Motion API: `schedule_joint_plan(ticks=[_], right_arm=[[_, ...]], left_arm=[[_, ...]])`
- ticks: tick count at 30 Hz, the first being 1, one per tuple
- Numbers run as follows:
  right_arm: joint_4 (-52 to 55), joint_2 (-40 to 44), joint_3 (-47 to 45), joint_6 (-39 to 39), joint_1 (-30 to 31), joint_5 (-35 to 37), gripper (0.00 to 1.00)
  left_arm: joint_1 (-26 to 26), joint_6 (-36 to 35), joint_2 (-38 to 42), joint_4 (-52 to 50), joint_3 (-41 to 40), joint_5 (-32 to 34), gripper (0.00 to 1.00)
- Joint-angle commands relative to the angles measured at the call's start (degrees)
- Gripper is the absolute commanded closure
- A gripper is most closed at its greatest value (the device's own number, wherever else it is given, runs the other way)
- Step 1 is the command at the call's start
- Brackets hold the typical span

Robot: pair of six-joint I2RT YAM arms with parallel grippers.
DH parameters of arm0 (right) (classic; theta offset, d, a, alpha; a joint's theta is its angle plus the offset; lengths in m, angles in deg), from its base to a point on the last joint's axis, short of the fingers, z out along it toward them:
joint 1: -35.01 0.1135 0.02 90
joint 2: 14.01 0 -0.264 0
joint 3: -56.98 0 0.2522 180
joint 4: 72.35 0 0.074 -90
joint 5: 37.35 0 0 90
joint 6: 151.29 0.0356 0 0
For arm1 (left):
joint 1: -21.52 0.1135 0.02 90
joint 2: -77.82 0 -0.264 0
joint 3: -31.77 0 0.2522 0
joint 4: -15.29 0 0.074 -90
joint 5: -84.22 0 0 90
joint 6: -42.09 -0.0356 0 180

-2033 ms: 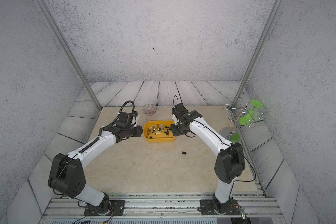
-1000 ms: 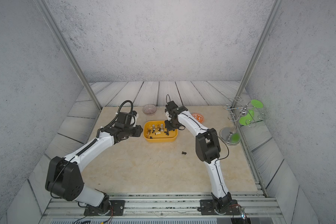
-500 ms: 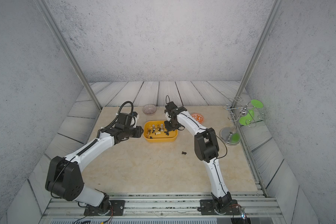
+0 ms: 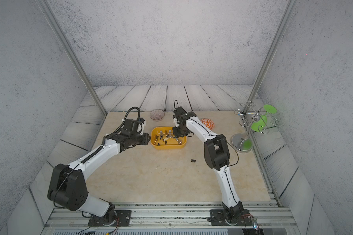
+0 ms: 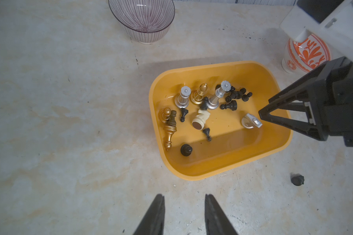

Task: Put the chess pieces into the storage box
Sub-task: Place the chess piece in the storage box, then pick up the chess piece at the center of the board.

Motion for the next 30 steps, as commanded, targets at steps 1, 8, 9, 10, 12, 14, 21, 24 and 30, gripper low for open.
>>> schedule_joint_plan(ticks=[1,8,9,10,12,14,21,24,30], right_arm=[[0.1,-1.7,-0.2,0.7,-0.2,-0.6,0.6],[-0.1,1.7,-0.5,0.7,-0.3,-0.6,0.6],[-0.8,3.1,-1.2,0.9,-0.3,-0.8,0.6],[-1.9,4.6,-2.2,1.1,-0.3,-1.0,0.59],[-4.0,8.2,-4.6,1.6,-0.8,-1.5,0.59],[-5.1,11.4,-6.8,2.0,-1.6,-1.9,0.59],[-8.9,21.7,-17.4,3.7,-6.6,-4.7,0.57],[-9.8,25.6,-22.3,3.9,-8.7,-4.4,0.56],[-13.6,33.5,-35.4,5.2,-13.0,-5.8,0.56]], left_arm=[[0.4,-0.4,1.3,0.5,-0.9,0.1,0.64],[0.4,-0.7,1.3,0.3,-0.9,-0.7,0.63],[0.4,-0.9,1.4,0.3,-0.9,-1.2,0.63],[0.4,-1.0,1.3,0.4,-0.9,-1.6,0.63],[0.3,-1.3,1.1,0.5,-0.8,-2.9,0.63],[-0.3,-2.3,1.0,0.6,-0.6,-4.0,0.63],[-5.1,-8.5,0.2,-0.5,1.0,-3.6,0.61],[-7.5,-11.0,-1.0,-0.4,2.0,-4.6,0.61],[-12.9,-17.1,-5.1,0.3,4.2,-6.5,0.61]])
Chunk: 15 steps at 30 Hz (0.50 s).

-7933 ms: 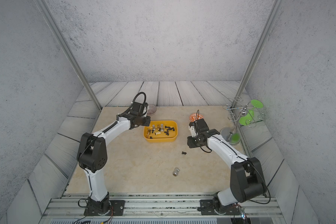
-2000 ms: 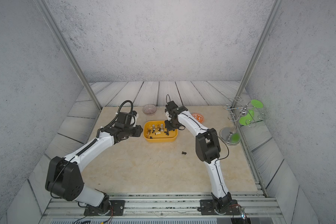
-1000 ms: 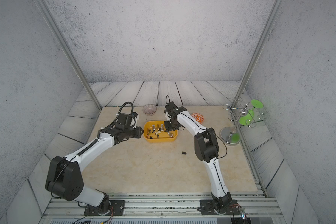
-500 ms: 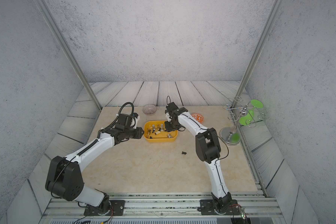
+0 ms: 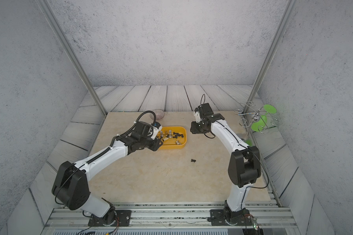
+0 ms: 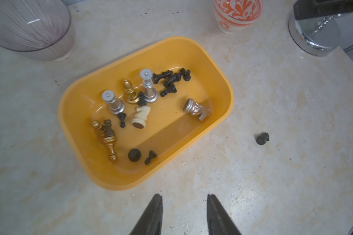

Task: Put the chess pieces into the storage box
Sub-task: Pick up the chess piece at the center of the board.

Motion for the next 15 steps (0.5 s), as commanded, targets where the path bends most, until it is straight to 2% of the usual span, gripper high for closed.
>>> schedule_joint_plan(ticks=[1,8,15], right_arm=[[-1.6,5.2,-6.4,1.3,-1.7,-1.8,0.56],[-3.6,13.8,-18.5,0.8,-5.6,-2.2,0.56],[-3.8,22.4,-28.0,-0.4,-6.6,-0.7,0.56]], left_arm=[[-2.6,-5.9,-3.0,0.3,2.7,-1.9,0.61],[-7.8,-12.2,-8.8,-0.7,7.4,-3.6,0.61],[-10.9,-15.6,-15.1,-0.2,10.7,-5.4,0.6]])
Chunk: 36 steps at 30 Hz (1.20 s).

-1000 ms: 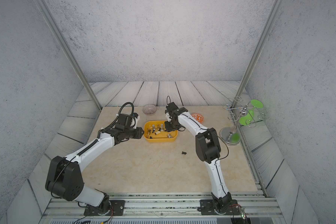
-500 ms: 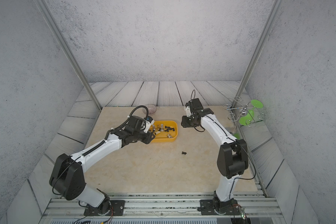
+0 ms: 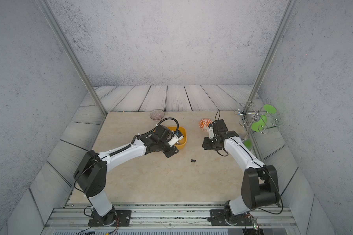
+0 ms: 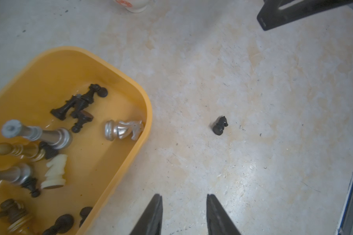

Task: Put the chess pieces into the storage box
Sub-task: Pick up the chess piece at the center of the board.

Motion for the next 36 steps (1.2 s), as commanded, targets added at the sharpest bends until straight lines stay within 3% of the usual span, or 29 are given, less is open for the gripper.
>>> schedule_joint_plan(ticks=[1,12,19,36], right_arm=[[-0.4,5.6,-3.3,-0.4,-0.3,0.7,0.55],[-0.4,17.1,-9.9,0.9,-1.1,0.8,0.55],[0.4,18.3,-9.9,0.6,-1.8,1.0,0.54],[1.5,17.8,-9.4,0.6,-2.4,1.3,0.54]], left_arm=[[-1.2,-3.8,-3.3,-0.1,2.9,-1.7,0.6],[-5.7,-8.9,-15.0,-5.5,15.1,-2.4,0.6],[-7.2,-11.7,-20.3,-9.1,19.9,-2.3,0.6],[-8.9,-11.7,-27.4,-6.3,24.0,-0.4,0.6]])
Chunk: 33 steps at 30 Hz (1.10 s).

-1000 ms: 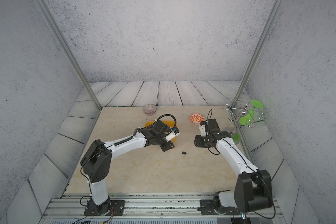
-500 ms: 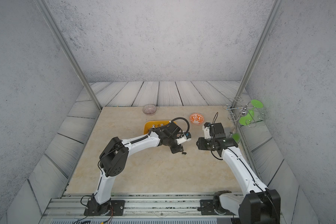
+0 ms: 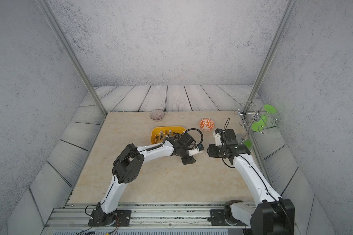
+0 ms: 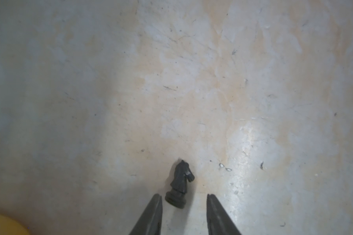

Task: Put the chess pieces into the storage box
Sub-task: Pick up the chess piece at the center of the board.

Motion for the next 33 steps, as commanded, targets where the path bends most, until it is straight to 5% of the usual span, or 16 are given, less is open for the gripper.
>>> schedule_joint_plan(ticks=[1,8,20,33], right_arm=[[1.4,1.3,0.1,0.3,-0.3,1.1,0.54],[1.9,0.3,0.6,0.0,-0.5,1.2,0.54],[2.7,-0.7,1.5,-0.2,-0.6,1.9,0.54],[3.7,-2.4,3.8,-0.8,-0.8,1.7,0.54]], left_arm=[[-0.4,-0.7,-2.2,0.9,1.8,0.9,0.6],[-0.4,-0.8,-3.9,0.7,1.8,0.9,0.63],[-0.4,0.4,-1.6,0.6,-2.0,2.2,0.88],[3.1,6.4,12.1,2.9,-5.0,6.2,0.89]])
